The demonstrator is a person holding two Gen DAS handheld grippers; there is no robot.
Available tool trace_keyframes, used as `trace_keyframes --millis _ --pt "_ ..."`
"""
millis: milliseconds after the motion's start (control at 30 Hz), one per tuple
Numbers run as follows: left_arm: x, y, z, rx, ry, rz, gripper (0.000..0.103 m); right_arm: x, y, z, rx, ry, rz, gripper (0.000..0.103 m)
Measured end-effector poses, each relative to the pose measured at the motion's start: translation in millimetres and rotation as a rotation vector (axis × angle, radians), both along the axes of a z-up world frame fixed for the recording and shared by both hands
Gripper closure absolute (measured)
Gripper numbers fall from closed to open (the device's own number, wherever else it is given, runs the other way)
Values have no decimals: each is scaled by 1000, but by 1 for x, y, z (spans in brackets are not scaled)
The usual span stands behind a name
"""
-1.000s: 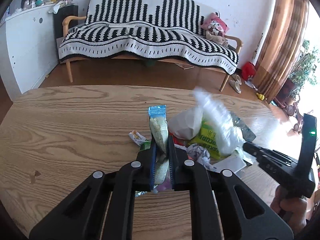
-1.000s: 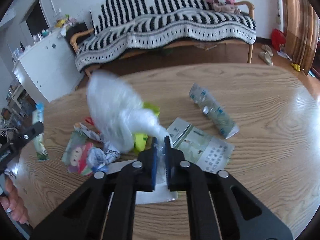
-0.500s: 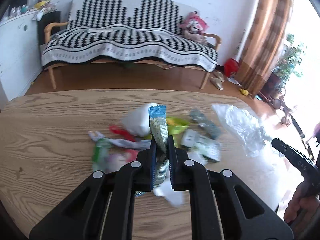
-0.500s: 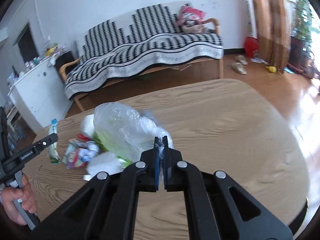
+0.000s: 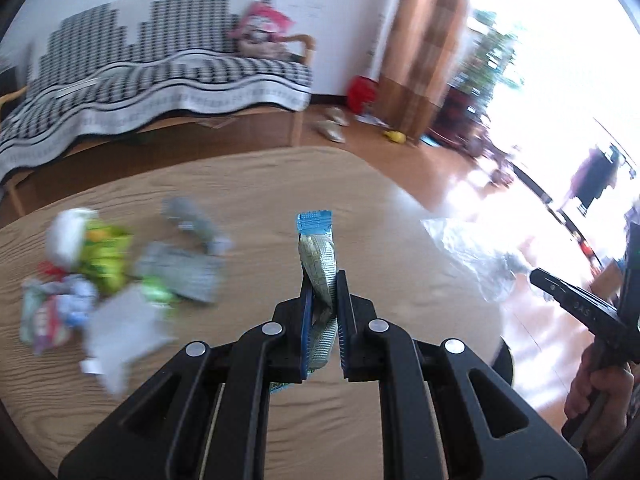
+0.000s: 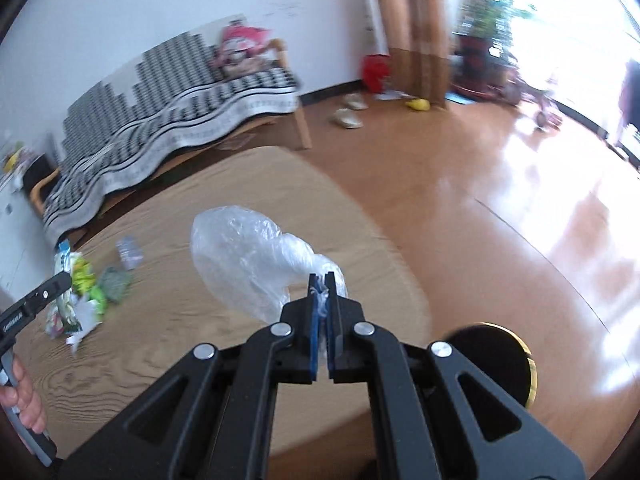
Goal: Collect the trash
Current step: 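Carry both items to the black bin and open both tools to drop them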
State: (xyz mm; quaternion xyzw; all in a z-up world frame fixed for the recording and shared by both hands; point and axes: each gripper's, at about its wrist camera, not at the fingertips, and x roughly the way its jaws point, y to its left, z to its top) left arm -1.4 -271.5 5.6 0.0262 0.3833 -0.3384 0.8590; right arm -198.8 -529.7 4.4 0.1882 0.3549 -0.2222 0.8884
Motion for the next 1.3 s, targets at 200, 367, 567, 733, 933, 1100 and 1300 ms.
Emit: trace_keyframes --millis 200,367,567,733,933,1100,1300 --pt "-50 -90 -14 6 7 -170 93 -75 -63 -21 9 46 -164 99" --pt "-85 -144 -29 2 32 -296 93 -123 -107 -52 51 123 -277 99" --pt "-116 -191 -51 1 72 -408 93 -147 -152 -108 196 272 -365 99" --pt "-131 -213 -64 3 92 -460 93 -140 -163 -157 308 383 -365 99" --pt "-146 -232 -77 23 99 -511 93 -136 -165 -195 392 438 -361 99" --pt "-152 -244 -87 37 110 -531 93 -134 -166 -196 433 413 -357 99" --pt "-158 -260 -97 52 125 -551 93 -137 -173 -193 470 384 -350 99"
